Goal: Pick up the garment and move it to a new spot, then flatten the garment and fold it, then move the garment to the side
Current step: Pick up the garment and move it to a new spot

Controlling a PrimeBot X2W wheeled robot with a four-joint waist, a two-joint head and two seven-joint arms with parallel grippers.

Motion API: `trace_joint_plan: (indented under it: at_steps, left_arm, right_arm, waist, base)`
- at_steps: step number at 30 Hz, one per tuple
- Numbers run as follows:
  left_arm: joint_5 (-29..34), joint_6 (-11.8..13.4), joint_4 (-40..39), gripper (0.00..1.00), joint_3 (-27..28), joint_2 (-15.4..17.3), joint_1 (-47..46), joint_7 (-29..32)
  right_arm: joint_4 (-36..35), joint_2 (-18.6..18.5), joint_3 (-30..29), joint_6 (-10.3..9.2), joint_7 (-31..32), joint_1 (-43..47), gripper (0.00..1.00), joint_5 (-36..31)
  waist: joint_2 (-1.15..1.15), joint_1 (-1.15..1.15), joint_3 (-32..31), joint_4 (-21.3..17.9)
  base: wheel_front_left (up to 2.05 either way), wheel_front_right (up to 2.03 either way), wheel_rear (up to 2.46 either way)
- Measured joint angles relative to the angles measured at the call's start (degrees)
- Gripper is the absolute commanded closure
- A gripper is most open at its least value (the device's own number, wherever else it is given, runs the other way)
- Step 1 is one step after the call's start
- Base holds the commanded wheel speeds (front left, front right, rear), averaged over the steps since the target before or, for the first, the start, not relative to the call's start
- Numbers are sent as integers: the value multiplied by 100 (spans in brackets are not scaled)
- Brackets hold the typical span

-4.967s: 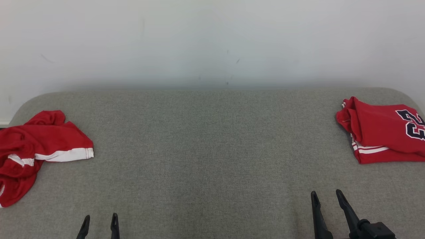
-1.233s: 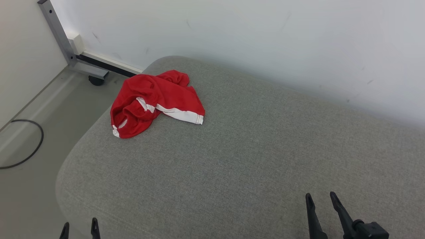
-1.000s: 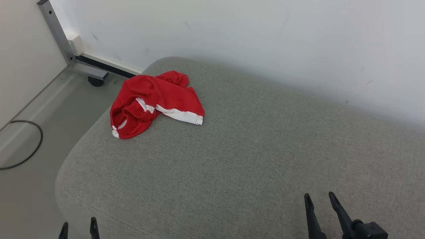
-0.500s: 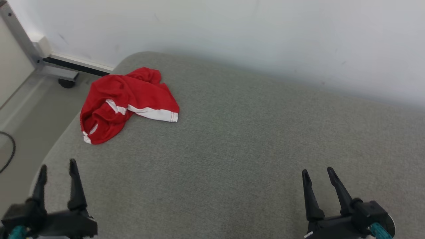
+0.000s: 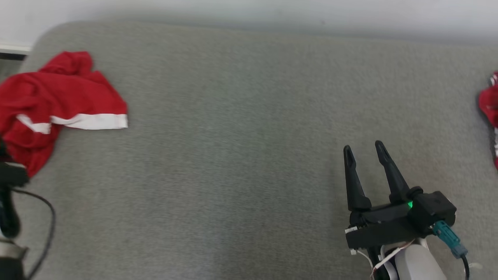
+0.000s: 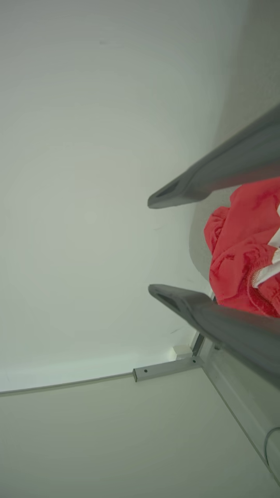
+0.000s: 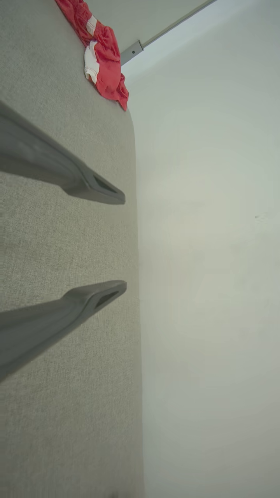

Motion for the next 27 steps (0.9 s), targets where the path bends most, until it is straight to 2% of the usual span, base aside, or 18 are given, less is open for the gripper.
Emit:
trace_joint_plan:
  at_steps: [5,6,15,20,24,27]
  left_arm:
    - [-389,-7,737,0,0,543,-794,55]
    - [-434,-8,965,0,-40,731,-1024,103]
    - [-669,-9,2029,0,-246,1659,-1652,779]
    - [-678,-10,2548,0,-358,2014,-1890,1308]
    - [-644,-10,2878,0,-644,2142,-2020,1912]
    - [-669,-12,2974,0,-793,2234,-2169,2106]
  right_arm:
    - [-46,-2,76,0,0,-237,0,41]
    - [-92,-2,91,0,0,-315,0,59]
    - [-283,-7,183,0,0,-497,0,108]
    - [-333,-5,137,0,0,-500,0,78]
    - [-349,-5,96,0,0,-505,0,2]
    - [-363,-5,102,0,0,-549,0,-79]
  waist:
    - [0,0,434,-413]
    - [0,0,588,-573]
    - [0,0,1171,-1176]
    - [0,0,1420,-1357]
    - [0,-1,1561,-1395]
    - [-1,-1,1622,-1364]
  base:
    - [0,0,0]
    - [0,0,0]
    - [0,0,0]
    - [0,0,0]
    - [0,0,0]
    - [0,0,0]
